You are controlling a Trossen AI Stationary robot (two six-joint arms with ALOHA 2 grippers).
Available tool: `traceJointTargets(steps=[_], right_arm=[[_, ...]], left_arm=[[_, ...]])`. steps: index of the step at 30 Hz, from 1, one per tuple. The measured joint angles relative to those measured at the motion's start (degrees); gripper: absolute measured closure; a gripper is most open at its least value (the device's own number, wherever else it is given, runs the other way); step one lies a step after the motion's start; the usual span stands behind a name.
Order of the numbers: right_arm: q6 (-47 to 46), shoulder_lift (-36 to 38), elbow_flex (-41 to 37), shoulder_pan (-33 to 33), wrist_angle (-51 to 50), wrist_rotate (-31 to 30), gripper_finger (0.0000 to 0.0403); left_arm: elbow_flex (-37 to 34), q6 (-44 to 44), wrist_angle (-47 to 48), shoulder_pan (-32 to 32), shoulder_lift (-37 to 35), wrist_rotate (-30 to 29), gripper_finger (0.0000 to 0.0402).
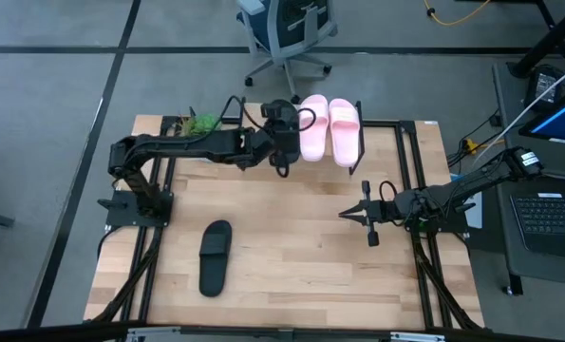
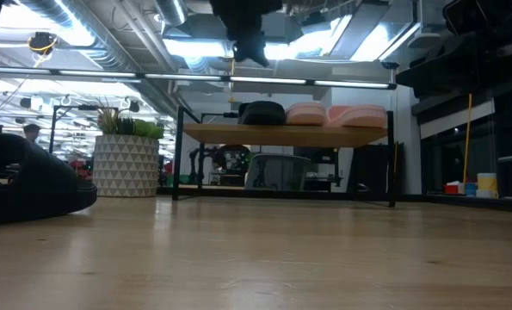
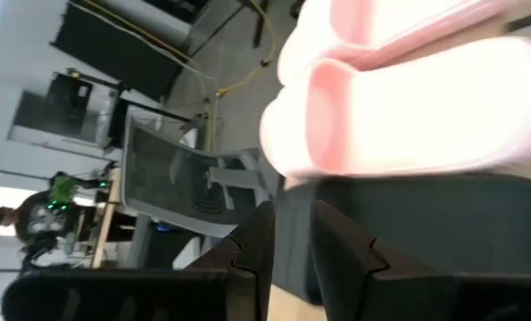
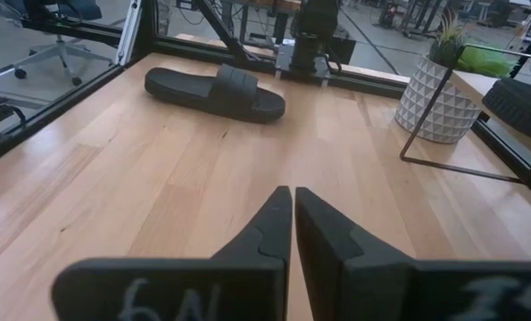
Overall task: Pick and place slides into the shelf
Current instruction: Put the black slide on the shelf
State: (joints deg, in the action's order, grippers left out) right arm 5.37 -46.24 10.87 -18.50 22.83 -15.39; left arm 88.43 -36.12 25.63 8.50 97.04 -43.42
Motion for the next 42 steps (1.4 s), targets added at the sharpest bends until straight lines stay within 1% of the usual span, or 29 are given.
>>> traceJointTargets(steps=[3,10,15,18,22,27,33,38,40,42], right_arm=[[-0.4,0.0,0.0,0.0,0.0,0.0,0.0382],[-0.5,0.0,0.0,0.0,0.1,0.0,0.0382],[-0.5,0.0,0.0,0.0,0.1,0.0,0.0382],[-0.6,0.0,0.0,0.0,0.5,0.0,0.0382],[-0.6,0.0,0.0,0.0,1.1,0.0,0.0382],[-0.6,0.0,0.0,0.0,1.5,0.0,0.0382],[-0.6,0.0,0.0,0.0,1.5,0.0,0.0382],[-0.6,0.0,0.0,0.0,1.7,0.0,0.0382],[-0.6,0.0,0.0,0.0,1.8,0.0,0.0382],[-0.6,0.0,0.0,0.0,1.8,0.0,0.0382]], left_arm=[[0.0,2.1,2.3,-1.9,-1.5,0.0,0.0335],[0.0,10.8,12.9,-7.1,-5.1,0.7,0.0335],[-0.1,18.0,19.1,-11.1,-6.2,1.4,0.0335],[-0.1,20.7,22.7,-13.7,-6.2,1.4,0.0335],[-0.1,25.1,25.4,-17.5,-6.2,1.4,0.0335],[-0.1,33.5,27.6,-23.1,-6.2,1.4,0.0335],[-0.1,42.8,33.0,-30.0,-6.2,1.4,0.0335],[-0.1,53.1,36.0,-34.9,-6.2,1.4,0.0335],[-0.1,56.9,38.2,-36.8,-6.2,2.2,0.0335],[-0.1,61.6,40.4,-38.4,-6.2,4.2,0.0335]])
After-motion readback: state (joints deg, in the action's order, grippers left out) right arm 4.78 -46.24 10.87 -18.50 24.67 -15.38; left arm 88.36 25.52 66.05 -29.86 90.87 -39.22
